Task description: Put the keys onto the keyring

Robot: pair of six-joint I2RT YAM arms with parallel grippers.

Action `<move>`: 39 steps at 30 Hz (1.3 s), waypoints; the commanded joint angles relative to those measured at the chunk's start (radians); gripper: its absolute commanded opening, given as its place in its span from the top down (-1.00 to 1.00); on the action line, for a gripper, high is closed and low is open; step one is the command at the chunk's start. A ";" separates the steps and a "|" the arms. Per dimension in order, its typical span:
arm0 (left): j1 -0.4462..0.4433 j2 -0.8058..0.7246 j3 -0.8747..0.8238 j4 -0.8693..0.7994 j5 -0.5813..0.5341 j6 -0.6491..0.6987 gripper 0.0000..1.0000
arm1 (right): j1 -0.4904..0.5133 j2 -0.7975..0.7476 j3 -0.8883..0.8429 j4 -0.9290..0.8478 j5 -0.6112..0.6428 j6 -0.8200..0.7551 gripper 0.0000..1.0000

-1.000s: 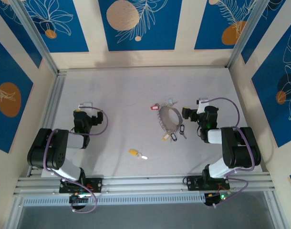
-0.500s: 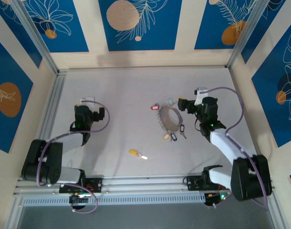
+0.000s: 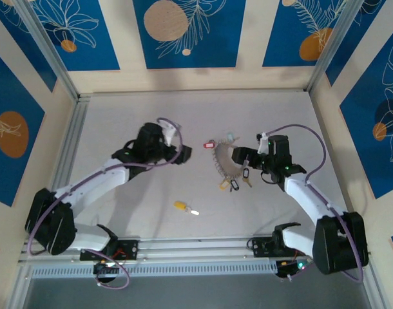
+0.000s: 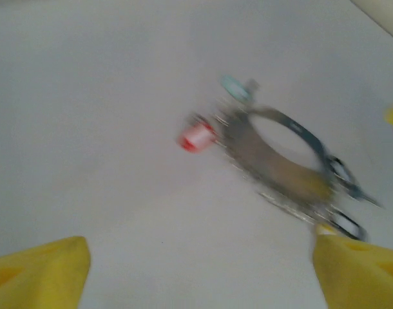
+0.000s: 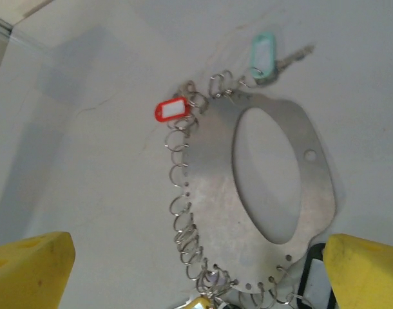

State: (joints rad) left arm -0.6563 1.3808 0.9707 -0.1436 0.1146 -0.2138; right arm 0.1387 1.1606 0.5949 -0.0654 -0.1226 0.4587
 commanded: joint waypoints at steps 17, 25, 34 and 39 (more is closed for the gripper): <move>-0.224 0.618 0.479 -0.171 0.017 0.116 -0.02 | -0.208 0.016 -0.058 0.155 -0.214 0.081 -0.99; -0.235 0.716 0.593 -0.262 -0.031 0.158 0.40 | -0.215 -0.001 -0.080 0.150 -0.221 0.070 -0.99; -0.249 0.772 0.653 -0.325 -0.044 0.184 0.46 | -0.218 0.007 -0.073 0.148 -0.229 0.065 -0.99; -0.259 0.801 0.689 -0.357 -0.055 0.201 0.46 | -0.223 0.013 -0.077 0.147 -0.227 0.060 -0.99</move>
State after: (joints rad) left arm -0.8986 2.1578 1.6218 -0.4458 0.0761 -0.0414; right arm -0.0750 1.1671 0.5251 0.0898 -0.3229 0.5316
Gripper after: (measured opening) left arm 0.270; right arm 0.993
